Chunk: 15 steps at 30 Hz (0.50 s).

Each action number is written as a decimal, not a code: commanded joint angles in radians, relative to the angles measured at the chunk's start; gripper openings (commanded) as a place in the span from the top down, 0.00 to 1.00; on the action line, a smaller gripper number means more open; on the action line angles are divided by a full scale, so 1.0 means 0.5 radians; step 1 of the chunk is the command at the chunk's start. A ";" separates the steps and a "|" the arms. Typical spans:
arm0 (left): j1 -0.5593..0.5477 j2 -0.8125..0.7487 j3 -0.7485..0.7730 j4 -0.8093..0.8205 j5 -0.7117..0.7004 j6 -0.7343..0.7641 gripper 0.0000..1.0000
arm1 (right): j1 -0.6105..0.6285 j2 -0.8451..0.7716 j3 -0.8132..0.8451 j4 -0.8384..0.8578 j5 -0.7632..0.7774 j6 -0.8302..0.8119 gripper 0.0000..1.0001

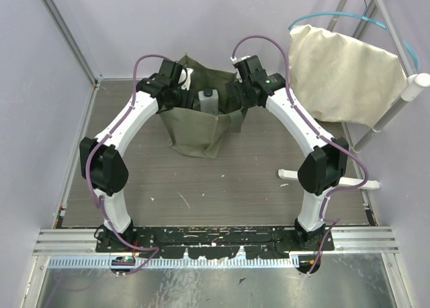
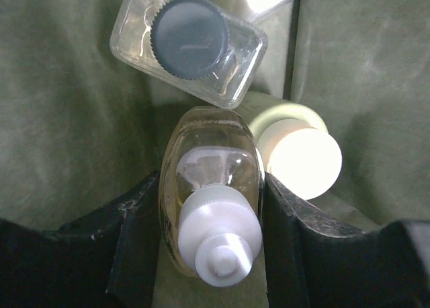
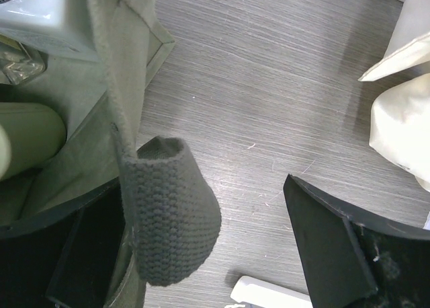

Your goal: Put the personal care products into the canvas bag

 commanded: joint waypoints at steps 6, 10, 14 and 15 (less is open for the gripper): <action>0.010 -0.019 -0.214 0.291 0.136 -0.050 1.00 | -0.011 -0.157 -0.023 0.033 0.004 0.017 0.00; 0.010 0.012 -0.292 0.340 0.173 -0.081 1.00 | -0.010 -0.176 -0.054 0.033 0.007 0.019 0.00; 0.010 0.033 -0.329 0.354 0.212 -0.095 1.00 | -0.012 -0.194 -0.087 0.038 0.007 0.023 0.00; 0.010 0.043 -0.332 0.355 0.214 -0.095 0.97 | -0.010 -0.196 -0.092 0.039 0.005 0.025 0.00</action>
